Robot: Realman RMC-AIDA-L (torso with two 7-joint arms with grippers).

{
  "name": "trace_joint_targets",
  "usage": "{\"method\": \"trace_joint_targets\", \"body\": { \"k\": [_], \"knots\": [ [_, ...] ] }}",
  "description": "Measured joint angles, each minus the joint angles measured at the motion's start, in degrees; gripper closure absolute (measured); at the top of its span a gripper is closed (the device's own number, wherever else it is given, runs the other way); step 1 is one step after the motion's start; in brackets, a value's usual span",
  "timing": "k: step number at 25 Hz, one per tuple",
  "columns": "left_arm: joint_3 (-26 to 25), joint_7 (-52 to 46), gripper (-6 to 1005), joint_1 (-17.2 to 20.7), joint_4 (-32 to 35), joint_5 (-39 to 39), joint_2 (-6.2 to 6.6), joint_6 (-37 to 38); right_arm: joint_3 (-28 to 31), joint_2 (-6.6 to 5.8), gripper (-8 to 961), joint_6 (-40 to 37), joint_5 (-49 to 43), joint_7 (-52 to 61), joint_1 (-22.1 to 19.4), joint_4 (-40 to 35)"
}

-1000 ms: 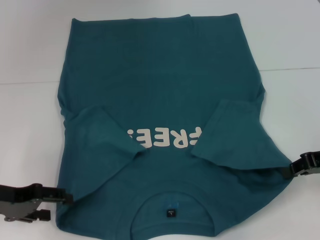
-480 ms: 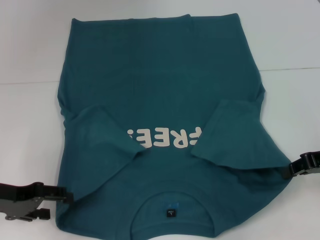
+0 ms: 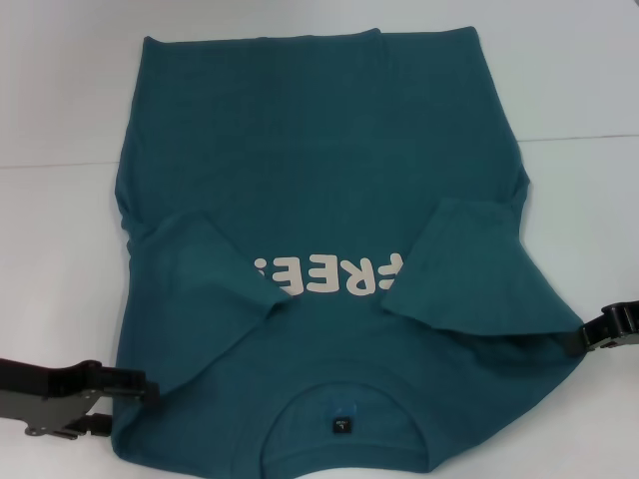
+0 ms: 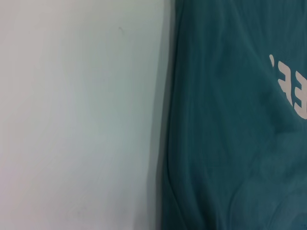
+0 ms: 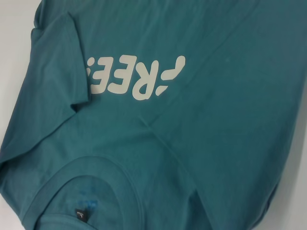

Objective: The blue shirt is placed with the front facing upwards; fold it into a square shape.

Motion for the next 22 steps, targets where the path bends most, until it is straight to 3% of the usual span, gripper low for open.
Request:
{"method": "trace_joint_targets", "body": {
  "k": [22],
  "knots": [
    [1.8, -1.0, 178, -0.8, -0.1, 0.6, 0.19, -1.0, 0.4, -0.20, 904, -0.3, 0.7, -0.6, 0.4, 0.0]
  ]
}}
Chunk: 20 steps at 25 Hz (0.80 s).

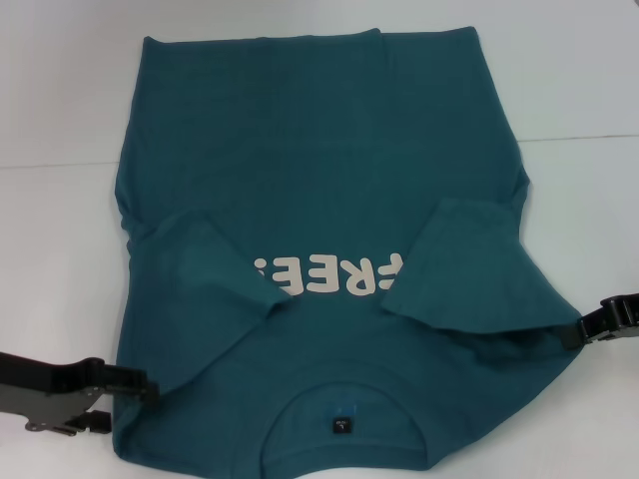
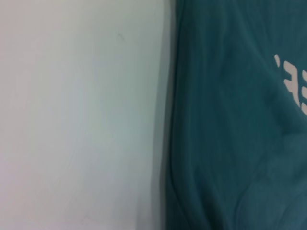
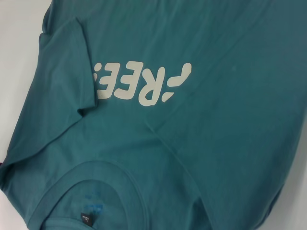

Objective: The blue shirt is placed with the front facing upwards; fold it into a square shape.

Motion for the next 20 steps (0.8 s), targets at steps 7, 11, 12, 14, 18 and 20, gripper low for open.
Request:
{"method": "trace_joint_targets", "body": {
  "k": [7, 11, 12, 14, 18, 20],
  "knots": [
    [0.3, -0.1, 181, 0.0, 0.0, 0.5, -0.05, 0.0, 0.0, -0.01, 906, 0.0, 0.0, 0.0, 0.3, 0.0],
    [1.5, -0.1, 183, -0.2, -0.1, 0.6, -0.22, 0.0, 0.0, -0.01, 905, 0.1, 0.0, 0.0, 0.5, 0.2],
    [1.6, -0.1, 183, -0.3, -0.2, 0.6, -0.24, 0.0, 0.0, -0.01, 905, 0.1, 0.0, 0.0, 0.5, 0.2],
    [1.6, -0.1, 184, -0.5, -0.5, 0.6, -0.26, 0.0, 0.0, -0.01, 904, 0.1, 0.0, -0.1, 0.5, 0.2],
    [1.6, -0.1, 186, -0.7, -0.5, 0.6, -0.27, 0.0, 0.0, -0.01, 905, 0.1, 0.0, -0.1, 0.5, 0.3],
    [1.6, -0.1, 186, -0.8, -0.5, 0.6, -0.24, -0.2, 0.0, -0.01, 905, 0.1, 0.0, -0.1, 0.5, 0.3]
  ]
}}
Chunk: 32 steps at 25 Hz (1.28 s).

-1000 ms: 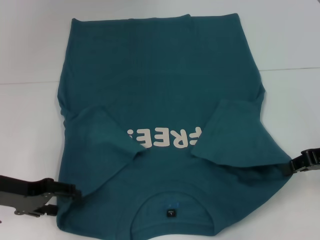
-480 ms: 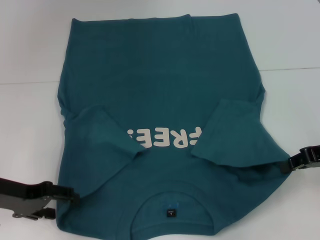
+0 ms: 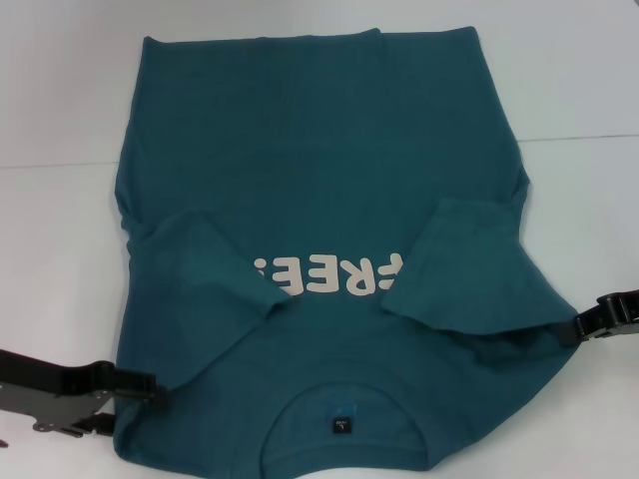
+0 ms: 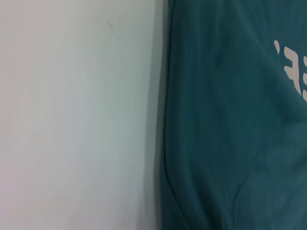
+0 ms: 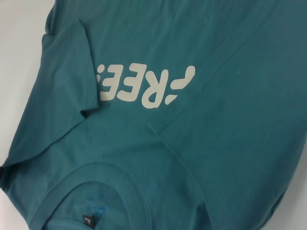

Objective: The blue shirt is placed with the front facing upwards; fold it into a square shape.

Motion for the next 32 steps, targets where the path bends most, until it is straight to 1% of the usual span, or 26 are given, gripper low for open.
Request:
{"method": "trace_joint_targets", "body": {
  "k": [8, 13, 16, 22, 27, 32],
  "knots": [
    [0.1, -0.5, 190, -0.2, 0.0, 0.2, 0.07, -1.3, 0.0, 0.00, 904, 0.0, 0.0, -0.3, 0.1, 0.1],
    [2.3, -0.6, 192, -0.4, -0.1, 1.2, 0.03, -1.6, 0.0, -0.04, 906, 0.1, 0.1, -0.4, 0.3, 0.1],
    [3.1, -0.6, 408, -0.7, -0.2, 1.6, -0.02, -1.8, 0.0, -0.09, 905, 0.1, 0.1, -0.4, 0.4, 0.1],
    [3.2, -0.3, 538, -0.8, -0.1, 1.6, -0.04, -1.8, 0.0, -0.09, 904, 0.3, 0.1, -0.5, 0.7, 0.1],
    [4.4, -0.2, 646, -0.9, 0.0, 1.8, -0.04, -1.9, 0.0, -0.18, 905, 0.3, 0.1, -0.5, 0.9, 0.1],
    [4.6, -0.1, 851, -0.9, 0.3, 2.5, -0.04, -2.0, 0.3, -0.18, 906, 0.4, 0.1, -0.5, 0.9, 0.1]
  ]
}}
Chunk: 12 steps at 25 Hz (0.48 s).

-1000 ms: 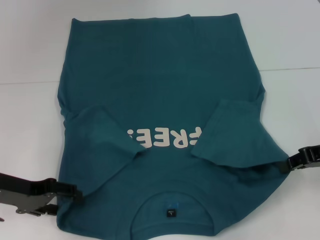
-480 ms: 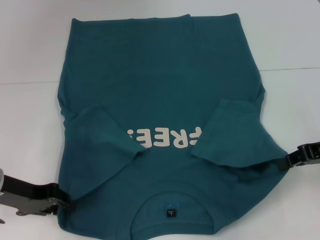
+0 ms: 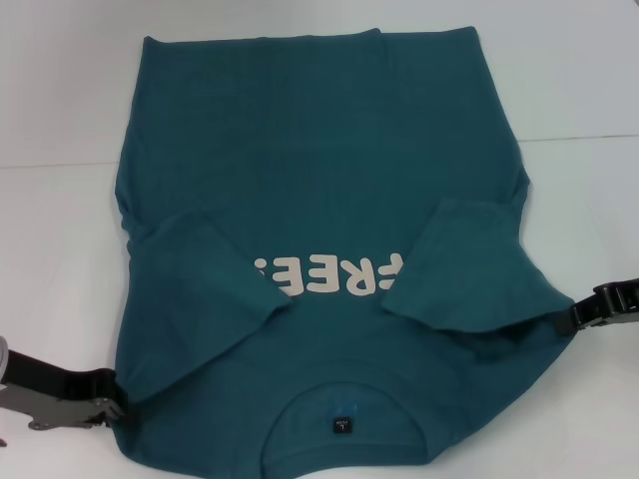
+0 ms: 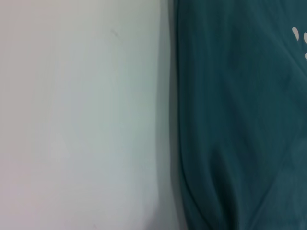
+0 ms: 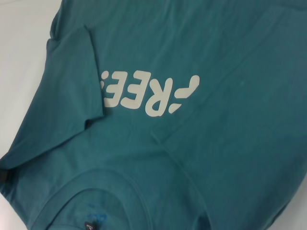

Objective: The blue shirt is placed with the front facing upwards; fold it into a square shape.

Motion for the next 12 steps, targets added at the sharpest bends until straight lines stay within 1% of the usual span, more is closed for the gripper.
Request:
{"method": "trace_joint_targets", "body": {
  "k": [6, 12],
  "knots": [
    [-0.3, 2.3, 921, 0.6, 1.4, 0.0, -0.18, -0.4, 2.7, -0.21, 904, -0.1, 0.0, -1.7, -0.7, 0.0],
    [-0.8, 6.7, 932, 1.5, 2.3, -1.0, -0.60, -1.2, 3.8, -0.26, 906, -0.5, 4.0, -5.2, -2.6, 0.1]
  ]
}}
